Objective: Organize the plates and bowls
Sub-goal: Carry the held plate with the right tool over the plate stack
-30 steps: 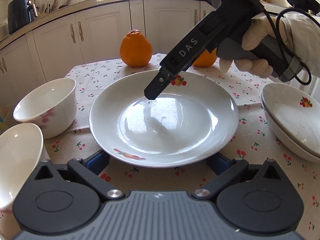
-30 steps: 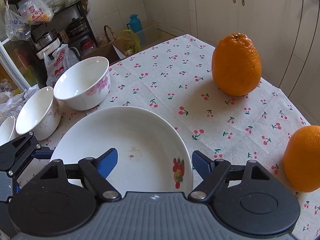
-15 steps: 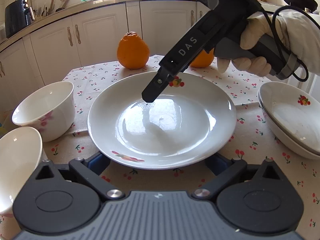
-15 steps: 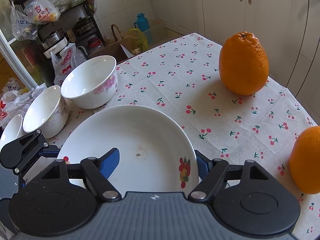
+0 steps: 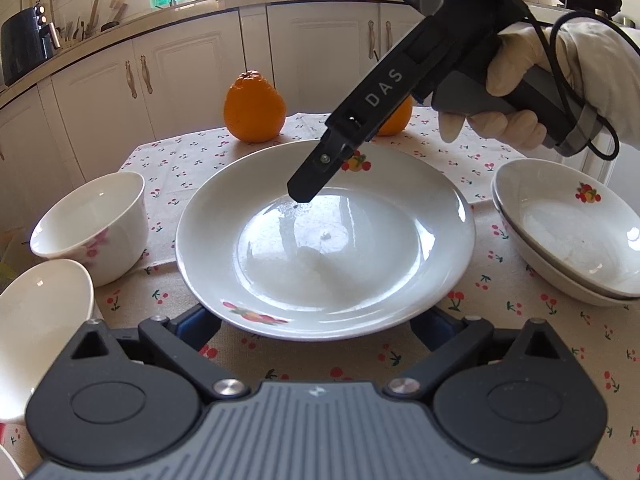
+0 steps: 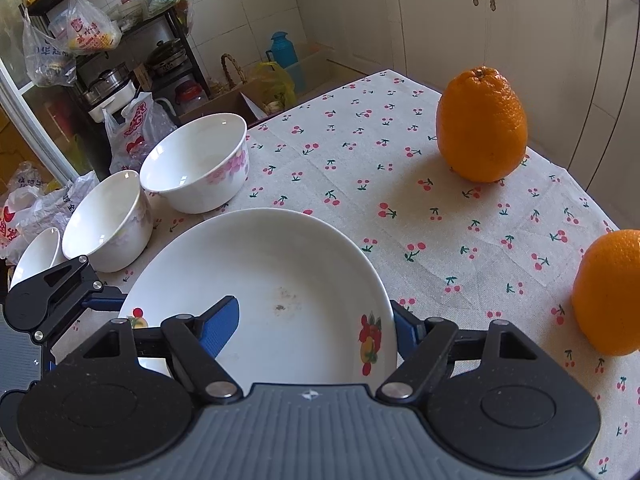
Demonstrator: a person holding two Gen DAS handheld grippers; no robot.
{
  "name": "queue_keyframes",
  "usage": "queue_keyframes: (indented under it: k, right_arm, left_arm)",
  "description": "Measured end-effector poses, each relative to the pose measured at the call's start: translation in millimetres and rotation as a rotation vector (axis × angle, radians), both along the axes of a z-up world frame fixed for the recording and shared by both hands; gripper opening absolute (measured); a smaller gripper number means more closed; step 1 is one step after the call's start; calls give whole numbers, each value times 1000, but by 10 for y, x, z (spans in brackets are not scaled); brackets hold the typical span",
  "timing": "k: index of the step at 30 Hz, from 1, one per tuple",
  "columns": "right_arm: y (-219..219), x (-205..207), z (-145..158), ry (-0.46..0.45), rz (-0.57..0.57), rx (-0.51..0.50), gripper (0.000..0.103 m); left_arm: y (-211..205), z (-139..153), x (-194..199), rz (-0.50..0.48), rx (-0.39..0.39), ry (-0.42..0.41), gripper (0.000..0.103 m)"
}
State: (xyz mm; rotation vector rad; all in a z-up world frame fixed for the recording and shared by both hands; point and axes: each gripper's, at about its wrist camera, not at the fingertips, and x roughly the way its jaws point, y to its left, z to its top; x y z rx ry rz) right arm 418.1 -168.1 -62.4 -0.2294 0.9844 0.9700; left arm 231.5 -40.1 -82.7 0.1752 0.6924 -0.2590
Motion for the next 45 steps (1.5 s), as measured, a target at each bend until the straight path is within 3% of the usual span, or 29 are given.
queue_keyframes:
  k: [24, 45]
  right_arm:
    - [-614, -638, 423, -71, -124, 50, 83]
    - [-1685, -1207, 343, -69, -361, 65, 83]
  left_arm:
    - [-271, 370, -326, -147, 16, -42, 100]
    - [-949, 321, -419, -387, 12, -6, 100]
